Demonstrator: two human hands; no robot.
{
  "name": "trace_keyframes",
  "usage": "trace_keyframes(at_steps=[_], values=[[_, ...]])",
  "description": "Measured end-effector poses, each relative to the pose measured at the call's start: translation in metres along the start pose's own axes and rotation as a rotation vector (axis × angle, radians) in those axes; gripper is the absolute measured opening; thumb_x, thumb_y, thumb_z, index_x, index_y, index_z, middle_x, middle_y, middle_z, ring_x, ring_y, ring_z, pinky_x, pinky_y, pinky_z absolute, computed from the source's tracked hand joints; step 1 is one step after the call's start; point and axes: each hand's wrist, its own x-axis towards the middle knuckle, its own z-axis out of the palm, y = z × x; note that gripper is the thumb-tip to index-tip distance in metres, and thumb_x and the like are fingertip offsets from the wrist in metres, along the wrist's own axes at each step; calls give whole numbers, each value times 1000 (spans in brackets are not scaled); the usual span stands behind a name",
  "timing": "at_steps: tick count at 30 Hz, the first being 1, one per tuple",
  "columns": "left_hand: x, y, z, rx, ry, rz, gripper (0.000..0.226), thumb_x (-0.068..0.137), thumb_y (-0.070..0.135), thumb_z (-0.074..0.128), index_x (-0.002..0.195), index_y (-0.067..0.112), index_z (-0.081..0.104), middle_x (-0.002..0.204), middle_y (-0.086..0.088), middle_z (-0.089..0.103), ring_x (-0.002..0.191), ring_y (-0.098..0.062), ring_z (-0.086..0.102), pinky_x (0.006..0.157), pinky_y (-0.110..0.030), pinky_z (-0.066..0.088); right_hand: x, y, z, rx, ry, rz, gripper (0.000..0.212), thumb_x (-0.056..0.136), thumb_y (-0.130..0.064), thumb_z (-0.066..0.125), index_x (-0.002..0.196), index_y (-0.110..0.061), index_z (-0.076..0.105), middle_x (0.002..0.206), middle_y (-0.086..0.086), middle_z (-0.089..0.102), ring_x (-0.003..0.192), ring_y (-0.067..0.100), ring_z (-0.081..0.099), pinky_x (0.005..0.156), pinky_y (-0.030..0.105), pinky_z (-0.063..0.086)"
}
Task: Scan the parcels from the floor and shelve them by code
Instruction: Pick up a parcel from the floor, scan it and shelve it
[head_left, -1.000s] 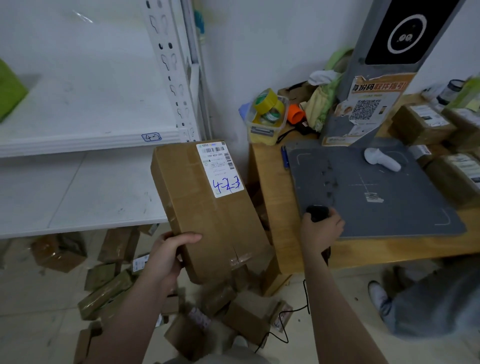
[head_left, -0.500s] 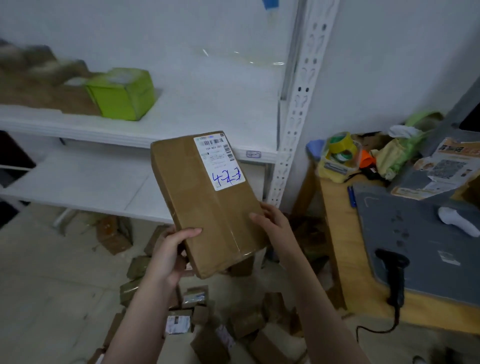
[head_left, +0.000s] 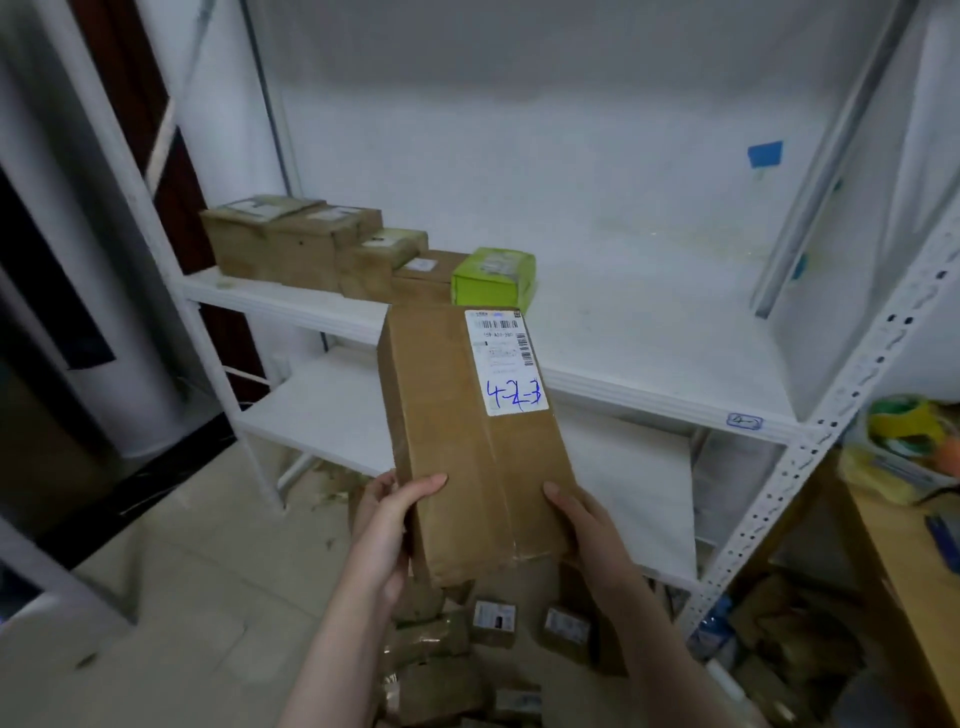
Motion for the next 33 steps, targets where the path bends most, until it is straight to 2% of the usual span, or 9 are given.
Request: trace_keyframes(at_steps=[3,5,7,11,14,18,21,25,33], values=[[24,22,-4,26,-27,23,81,58,37,89,129,11,62,113,-8,75,104,-25,71,80,-35,55,8,-14,20,-4,48,-52,44,89,-45,62,122,-16,62,106,2,74,87,15,74,66,32,60],[38,36,4,89,-33,58,82,66,43,87,136,12,56,120,-7,71,106,-24,69,80,-35,56,18,-24,26,17,96,-67,49,90,-47,62,126,-15,59,113,3,71,95,18,71,71,34,60],[49,44,18,155,-41,100,70,82,37,78,141,15,48,127,-5,65,108,-22,65,80,-33,55,29,-36,26,30,146,-79,48,92,-47,60,127,-14,57,115,3,68,99,19,68,78,41,59],[64,48,54,306,-97,204,57,93,32,68,143,21,44,132,-1,57,108,-14,59,72,-20,49,50,-63,17,69,245,-115,42,93,-48,59,124,-20,54,113,-1,63,98,18,63,71,38,55],[78,42,85,322,-121,258,46,96,25,66,138,18,51,128,2,62,104,-4,61,76,-14,50,68,-80,-2,130,321,-117,34,95,-47,58,118,-22,54,107,-3,63,94,18,62,65,35,53],[100,32,134,310,-109,326,35,100,18,60,134,18,54,116,10,63,103,-2,61,78,-8,49,92,-95,-41,125,377,-106,38,97,-50,54,118,-19,54,108,-1,61,93,18,61,66,36,55],[115,23,173,324,-99,369,36,101,14,55,137,17,53,125,4,62,110,-9,60,89,-15,47,110,-106,-74,95,398,-95,43,99,-50,51,122,-14,53,113,5,58,93,19,59,76,43,57],[135,8,220,429,-72,373,40,103,15,51,142,15,46,131,2,56,116,-14,54,97,-24,42,133,-114,-119,7,423,-84,49,101,-51,45,131,-12,50,122,8,53,107,28,55,91,52,55],[177,-35,258,859,-99,390,53,102,25,55,151,13,41,157,-11,32,144,-25,34,119,-32,27,170,-99,-166,-289,367,-67,43,102,-34,51,139,-12,49,122,6,57,108,25,55,96,47,51]])
